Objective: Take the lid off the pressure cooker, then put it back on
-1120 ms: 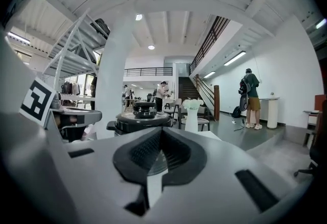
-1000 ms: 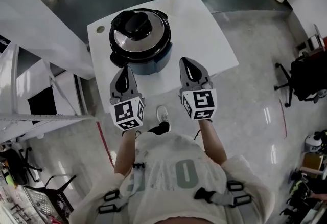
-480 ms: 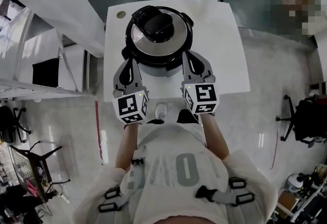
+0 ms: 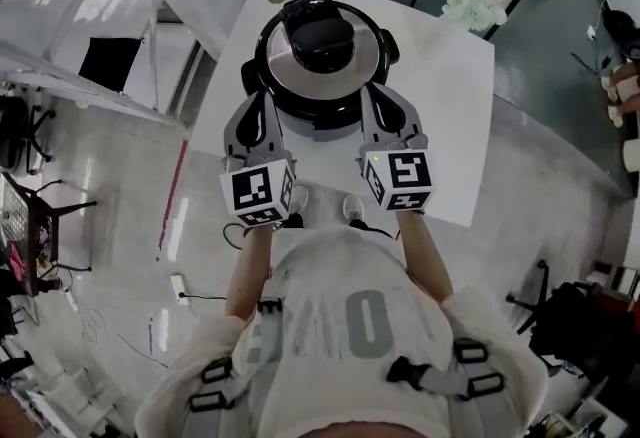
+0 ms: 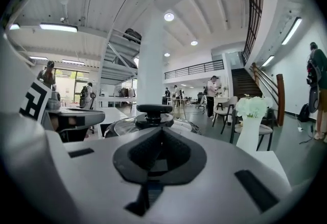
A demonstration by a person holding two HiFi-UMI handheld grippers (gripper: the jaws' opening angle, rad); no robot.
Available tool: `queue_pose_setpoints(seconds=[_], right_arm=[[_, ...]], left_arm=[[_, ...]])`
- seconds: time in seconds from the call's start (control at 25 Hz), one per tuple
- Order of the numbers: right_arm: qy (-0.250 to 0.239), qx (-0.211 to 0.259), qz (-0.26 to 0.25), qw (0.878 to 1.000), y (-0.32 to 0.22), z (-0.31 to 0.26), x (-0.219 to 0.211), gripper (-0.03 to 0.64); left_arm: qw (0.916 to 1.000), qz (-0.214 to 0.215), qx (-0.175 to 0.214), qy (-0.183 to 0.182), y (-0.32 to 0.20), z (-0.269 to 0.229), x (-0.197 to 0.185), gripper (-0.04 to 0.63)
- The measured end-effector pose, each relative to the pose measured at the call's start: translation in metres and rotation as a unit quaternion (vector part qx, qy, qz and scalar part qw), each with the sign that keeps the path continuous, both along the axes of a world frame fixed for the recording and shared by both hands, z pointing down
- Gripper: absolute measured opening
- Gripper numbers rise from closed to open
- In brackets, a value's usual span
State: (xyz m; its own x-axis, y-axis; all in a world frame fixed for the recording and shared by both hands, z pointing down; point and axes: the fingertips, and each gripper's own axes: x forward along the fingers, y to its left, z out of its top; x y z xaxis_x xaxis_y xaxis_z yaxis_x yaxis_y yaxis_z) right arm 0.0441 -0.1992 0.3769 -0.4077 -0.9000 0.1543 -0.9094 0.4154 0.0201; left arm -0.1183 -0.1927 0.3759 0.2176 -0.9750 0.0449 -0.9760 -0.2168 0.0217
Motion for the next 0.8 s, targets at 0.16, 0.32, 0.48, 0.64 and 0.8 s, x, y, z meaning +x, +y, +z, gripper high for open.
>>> queue_pose_setpoints(seconds=[0.16, 0.32, 0.48, 0.64, 0.8], right_arm=[[0.001, -0.002, -0.030, 1.000, -0.001, 0.001, 0.007, 0.008], [-0.001, 0.001, -0.039, 0.999, -0.002, 0.003, 0.018, 0.008], [-0.005, 0.002, -0.047, 0.999, -0.004, 0.007, 0.022, 0.008], [-0.007, 0.004, -0.052, 0.999, -0.006, 0.003, 0.023, 0.008], [-0.008, 0.006, -0.054, 0.998, -0.008, 0.003, 0.021, 0.008]], left_arm=[[0.9994, -0.033, 0.000, 0.000, 0.010, 0.003, 0.006, 0.018], [0.9982, -0.060, 0.002, 0.000, 0.015, 0.006, 0.008, 0.018], [0.9973, -0.074, 0.005, -0.001, 0.017, 0.009, 0.009, 0.018], [0.9969, -0.078, 0.007, -0.001, 0.016, 0.005, 0.012, 0.018], [0.9969, -0.079, 0.010, -0.002, 0.015, 0.004, 0.010, 0.018]])
